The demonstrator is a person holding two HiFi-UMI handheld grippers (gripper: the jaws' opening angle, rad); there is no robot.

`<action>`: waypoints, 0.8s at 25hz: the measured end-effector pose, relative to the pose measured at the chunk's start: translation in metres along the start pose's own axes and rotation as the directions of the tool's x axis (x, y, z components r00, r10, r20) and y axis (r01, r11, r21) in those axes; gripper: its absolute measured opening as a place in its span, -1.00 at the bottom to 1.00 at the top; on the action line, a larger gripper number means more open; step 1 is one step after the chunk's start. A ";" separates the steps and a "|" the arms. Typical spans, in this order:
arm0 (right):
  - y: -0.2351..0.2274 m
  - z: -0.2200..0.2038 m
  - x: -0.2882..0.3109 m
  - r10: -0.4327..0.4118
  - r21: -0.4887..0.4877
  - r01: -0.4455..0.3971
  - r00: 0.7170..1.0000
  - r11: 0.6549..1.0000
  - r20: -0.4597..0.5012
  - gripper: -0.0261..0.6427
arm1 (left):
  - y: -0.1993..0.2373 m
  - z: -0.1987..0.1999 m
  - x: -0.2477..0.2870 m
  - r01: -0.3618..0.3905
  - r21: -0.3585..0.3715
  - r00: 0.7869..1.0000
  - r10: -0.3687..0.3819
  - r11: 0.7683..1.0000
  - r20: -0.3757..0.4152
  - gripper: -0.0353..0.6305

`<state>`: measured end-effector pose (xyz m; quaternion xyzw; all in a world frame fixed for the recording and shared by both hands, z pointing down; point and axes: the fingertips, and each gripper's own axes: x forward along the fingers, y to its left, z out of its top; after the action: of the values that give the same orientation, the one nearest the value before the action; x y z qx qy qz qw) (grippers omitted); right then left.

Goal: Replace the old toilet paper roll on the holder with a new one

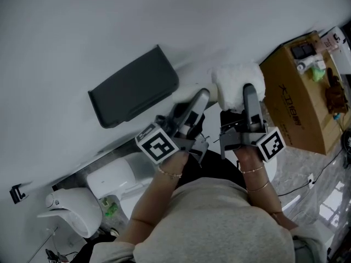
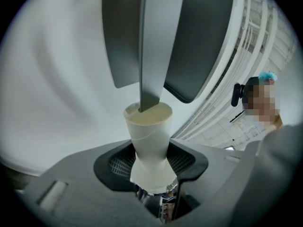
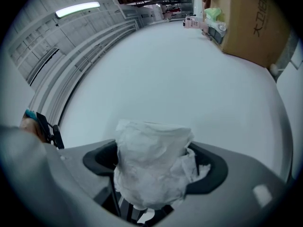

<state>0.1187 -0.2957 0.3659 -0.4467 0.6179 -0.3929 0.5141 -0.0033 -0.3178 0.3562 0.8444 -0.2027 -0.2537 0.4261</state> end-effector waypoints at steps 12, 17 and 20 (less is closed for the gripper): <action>0.003 -0.008 0.008 0.028 0.034 -0.026 0.998 0.999 -0.051 0.34 | -0.009 -0.012 -0.021 -0.029 -0.020 0.999 0.029 0.999 0.032 -0.27; 0.003 -0.010 0.009 0.035 0.038 -0.033 0.997 0.999 -0.062 0.34 | -0.009 -0.022 -0.025 -0.035 -0.028 0.999 0.035 0.999 0.016 -0.28; 0.003 -0.010 0.009 0.036 0.040 -0.034 0.997 0.999 -0.063 0.34 | -0.009 -0.022 -0.025 -0.032 -0.038 0.999 0.033 0.999 0.018 -0.28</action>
<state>0.1072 -0.3035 0.3618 -0.4128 0.6340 -0.4100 0.5095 -0.0086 -0.2853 0.3666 0.8304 -0.2156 -0.2583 0.4442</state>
